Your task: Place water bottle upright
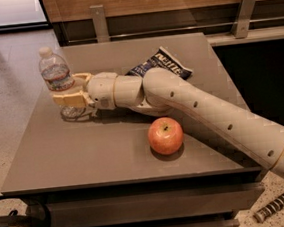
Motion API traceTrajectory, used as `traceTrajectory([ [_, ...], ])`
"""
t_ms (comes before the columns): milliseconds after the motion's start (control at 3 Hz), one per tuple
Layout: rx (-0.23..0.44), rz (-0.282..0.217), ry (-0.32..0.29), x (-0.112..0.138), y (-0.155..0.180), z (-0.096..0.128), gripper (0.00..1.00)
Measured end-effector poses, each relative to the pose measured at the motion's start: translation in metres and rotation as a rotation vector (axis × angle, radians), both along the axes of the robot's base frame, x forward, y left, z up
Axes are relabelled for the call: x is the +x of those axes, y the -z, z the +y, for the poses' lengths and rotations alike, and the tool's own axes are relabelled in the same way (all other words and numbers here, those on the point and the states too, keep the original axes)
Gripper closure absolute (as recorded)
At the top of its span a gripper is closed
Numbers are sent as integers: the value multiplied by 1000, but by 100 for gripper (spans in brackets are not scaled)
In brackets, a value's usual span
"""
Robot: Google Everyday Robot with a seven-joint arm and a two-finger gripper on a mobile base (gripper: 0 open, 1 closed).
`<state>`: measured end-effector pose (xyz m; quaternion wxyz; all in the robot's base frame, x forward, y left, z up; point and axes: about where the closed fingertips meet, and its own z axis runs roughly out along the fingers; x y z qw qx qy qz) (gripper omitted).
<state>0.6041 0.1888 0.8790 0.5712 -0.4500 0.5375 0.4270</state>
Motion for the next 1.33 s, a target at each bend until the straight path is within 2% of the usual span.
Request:
traceTrajectory([
  [333, 0, 0, 0, 0, -1, 0, 82],
  [667, 0, 0, 0, 0, -2, 0, 51],
  [1333, 0, 0, -1, 0, -2, 0, 4],
])
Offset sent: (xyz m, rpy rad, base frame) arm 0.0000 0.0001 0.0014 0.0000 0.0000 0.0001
